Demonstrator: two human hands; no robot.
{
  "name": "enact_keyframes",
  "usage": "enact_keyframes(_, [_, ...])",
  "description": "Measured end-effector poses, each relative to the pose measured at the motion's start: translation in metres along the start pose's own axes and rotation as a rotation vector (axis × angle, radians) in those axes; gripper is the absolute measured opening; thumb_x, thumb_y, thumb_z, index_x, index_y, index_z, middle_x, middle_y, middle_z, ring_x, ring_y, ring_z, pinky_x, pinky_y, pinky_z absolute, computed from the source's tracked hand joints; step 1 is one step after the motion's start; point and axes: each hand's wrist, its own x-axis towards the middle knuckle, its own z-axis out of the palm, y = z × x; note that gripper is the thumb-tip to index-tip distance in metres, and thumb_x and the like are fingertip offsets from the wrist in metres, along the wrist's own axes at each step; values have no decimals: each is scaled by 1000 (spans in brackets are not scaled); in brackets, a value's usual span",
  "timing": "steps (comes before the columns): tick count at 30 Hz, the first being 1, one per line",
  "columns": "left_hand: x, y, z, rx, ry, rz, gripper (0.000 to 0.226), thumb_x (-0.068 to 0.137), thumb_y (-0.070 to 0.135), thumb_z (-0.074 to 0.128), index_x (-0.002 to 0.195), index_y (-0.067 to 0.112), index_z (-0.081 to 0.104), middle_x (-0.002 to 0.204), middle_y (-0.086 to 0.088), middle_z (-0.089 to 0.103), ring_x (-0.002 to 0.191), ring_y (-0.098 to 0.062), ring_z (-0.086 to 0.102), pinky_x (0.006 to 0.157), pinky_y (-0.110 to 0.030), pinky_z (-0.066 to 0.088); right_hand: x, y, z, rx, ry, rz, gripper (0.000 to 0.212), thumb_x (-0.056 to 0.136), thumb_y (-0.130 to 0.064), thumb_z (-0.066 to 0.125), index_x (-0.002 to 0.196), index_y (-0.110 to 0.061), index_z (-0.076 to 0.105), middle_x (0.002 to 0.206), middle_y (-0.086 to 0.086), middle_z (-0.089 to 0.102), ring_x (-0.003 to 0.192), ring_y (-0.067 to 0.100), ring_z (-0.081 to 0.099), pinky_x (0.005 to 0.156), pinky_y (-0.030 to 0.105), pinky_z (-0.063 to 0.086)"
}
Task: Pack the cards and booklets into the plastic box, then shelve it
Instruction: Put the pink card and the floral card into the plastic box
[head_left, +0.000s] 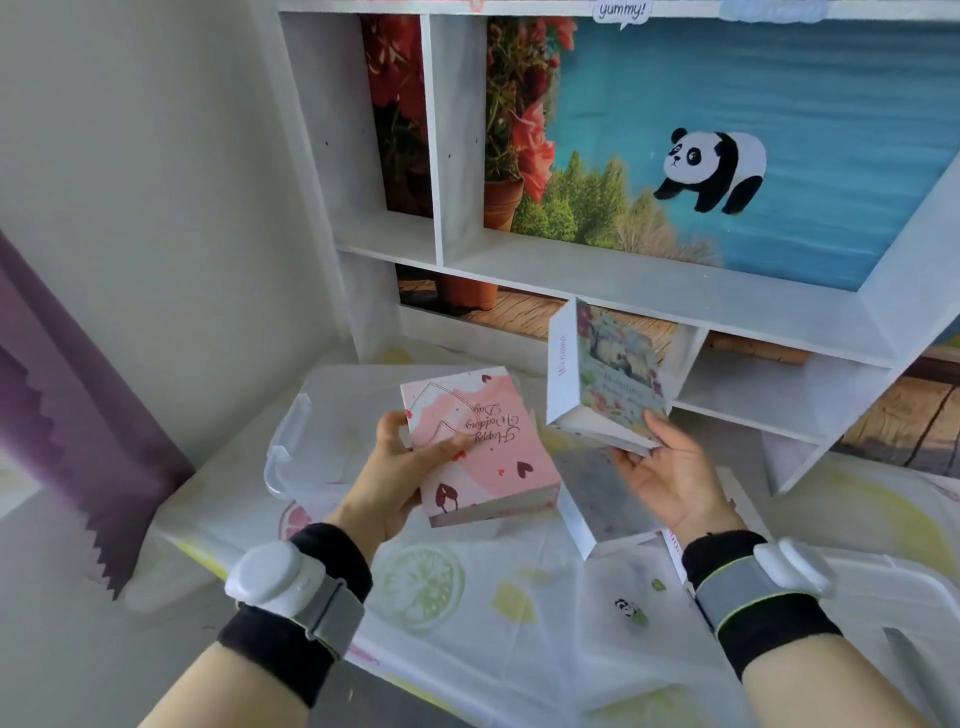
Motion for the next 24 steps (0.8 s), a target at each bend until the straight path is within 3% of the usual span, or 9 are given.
enact_keyframes(3, [12, 15, -24, 33, 26, -8, 72, 75, 6, 78, 125, 28, 30, 92, -16, 70, 67, -28, 73, 58, -41, 62, 11, 11, 17, -14, -9, 18, 25, 88, -8, 57, 110, -20, 57, 101, 7, 71, 81, 17, 74, 64, 28, 60])
enact_keyframes(5, [20, 19, -36, 61, 61, -34, 73, 75, 7, 79, 127, 25, 31, 98, -17, 69, 73, -30, 73, 63, -43, 62, 15, 18, 29, -89, -39, 66, 31, 84, -5, 58, 113, -15, 58, 96, 7, 74, 82, 19, 74, 64, 29, 61])
enact_keyframes(8, [39, 24, -60, 80, 137, -64, 56, 79, 12, 76, 126, 2, 46, 103, -19, 72, 81, -31, 73, 67, -44, 63, 24, 32, 54, -255, -28, 153, 25, 86, 2, 54, 110, -6, 59, 91, 10, 75, 77, 21, 75, 58, 30, 60])
enact_keyframes(12, [65, 37, -97, 138, 190, -76, 39, 81, 17, 74, 116, 7, 61, 103, -16, 74, 81, -32, 72, 65, -43, 62, 43, 52, 83, -452, 21, 245, 16, 93, -1, 50, 106, 1, 59, 91, 15, 73, 81, 26, 70, 63, 38, 63])
enact_keyframes(16, [91, 43, -127, 205, 204, -162, 28, 87, 12, 67, 112, -1, 61, 95, -17, 72, 77, -33, 69, 68, -40, 60, 60, 71, 100, -675, 7, 311, 20, 93, 0, 51, 111, 4, 60, 100, 20, 70, 79, 27, 71, 65, 38, 62])
enact_keyframes(18, [98, 38, -131, 231, 190, -230, 28, 90, 9, 61, 115, -4, 59, 104, -23, 71, 88, -37, 69, 73, -44, 58, 60, 76, 102, -759, 13, 330, 16, 93, 1, 51, 104, 3, 62, 91, 19, 72, 71, 25, 72, 59, 36, 62])
enact_keyframes(20, [110, 34, -139, 259, 160, -302, 28, 94, 7, 55, 118, -6, 57, 113, -26, 68, 99, -41, 67, 78, -48, 57, 68, 83, 107, -821, 47, 348, 15, 93, 3, 52, 104, 4, 61, 94, 21, 72, 74, 27, 72, 57, 36, 61])
enact_keyframes(24, [128, 19, -145, 288, 103, -422, 27, 97, 4, 43, 120, -7, 54, 118, -26, 66, 110, -42, 64, 96, -58, 49, 81, 102, 110, -917, 115, 356, 16, 92, 7, 48, 101, 2, 60, 100, 22, 68, 86, 33, 67, 71, 44, 59])
